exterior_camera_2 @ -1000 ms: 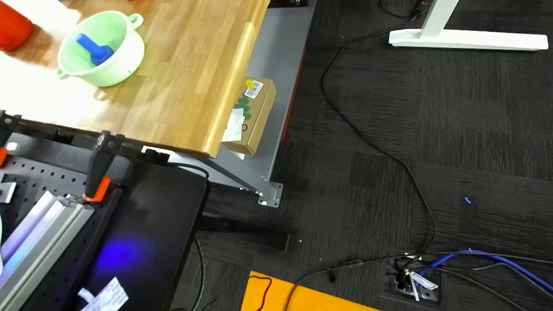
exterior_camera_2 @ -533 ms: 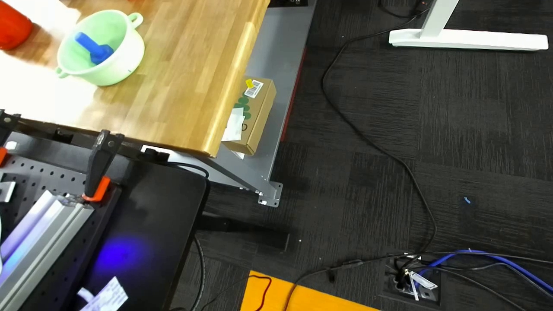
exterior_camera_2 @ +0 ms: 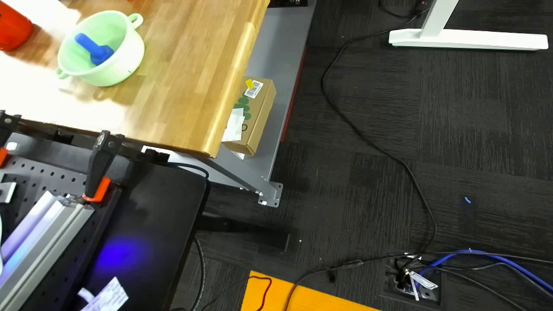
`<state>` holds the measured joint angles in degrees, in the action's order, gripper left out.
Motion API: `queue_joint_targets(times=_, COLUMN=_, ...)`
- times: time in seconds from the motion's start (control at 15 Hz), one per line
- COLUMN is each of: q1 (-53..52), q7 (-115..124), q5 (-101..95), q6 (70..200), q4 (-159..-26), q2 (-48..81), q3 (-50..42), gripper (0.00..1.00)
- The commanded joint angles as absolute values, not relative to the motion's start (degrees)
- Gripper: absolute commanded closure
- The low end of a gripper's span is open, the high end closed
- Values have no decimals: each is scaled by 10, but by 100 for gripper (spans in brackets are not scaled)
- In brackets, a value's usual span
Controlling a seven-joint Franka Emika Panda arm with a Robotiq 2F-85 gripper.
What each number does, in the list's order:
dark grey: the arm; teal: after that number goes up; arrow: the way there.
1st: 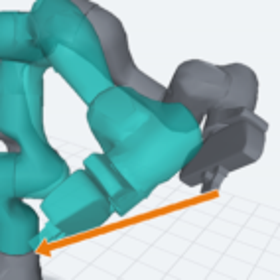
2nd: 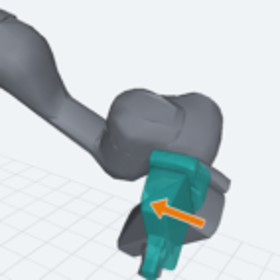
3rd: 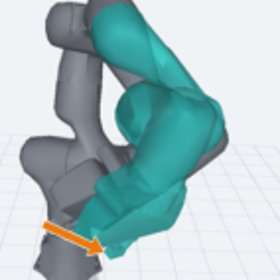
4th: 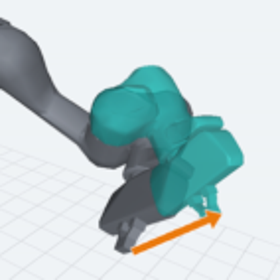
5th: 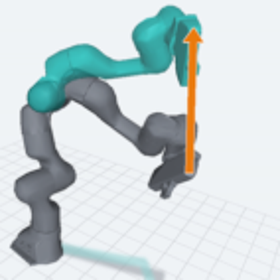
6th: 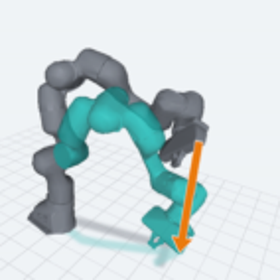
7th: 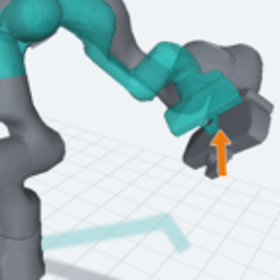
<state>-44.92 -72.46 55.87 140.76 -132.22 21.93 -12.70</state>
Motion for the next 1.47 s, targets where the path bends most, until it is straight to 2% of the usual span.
queue_joint_targets(times=0.0, q1=-319, q7=-728, q5=527, q6=1421, q4=-1292, q2=247, q3=-5, gripper=0)
queue_joint_targets(times=0.27, q1=-228, q7=-721, q5=491, q6=1438, q4=-1291, q2=256, q3=87, gripper=0)
queue_joint_targets(times=0.4, q1=-201, q7=-718, q5=475, q6=1441, q4=-1293, q2=258, q3=113, gripper=5)
queue_joint_targets(times=0.6, q1=-172, q7=-713, q5=458, q6=1449, q4=-1297, q2=261, q3=140, gripper=5)
queue_joint_targets(times=0.67, q1=-164, q7=-713, q5=457, q6=1451, q4=-1299, q2=260, q3=148, gripper=10)
queue_joint_targets(times=0.73, q1=-158, q7=-715, q5=457, q6=1454, q4=-1301, q2=258, q3=154, gripper=28)
queue_joint_targets(times=0.8, q1=-152, q7=-716, q5=457, q6=1454, q4=-1303, q2=257, q3=160, gripper=32)
queue_joint_targets(times=1.4, q1=-129, q7=-719, q5=462, q6=1453, q4=-1307, q2=253, q3=184, gripper=95)
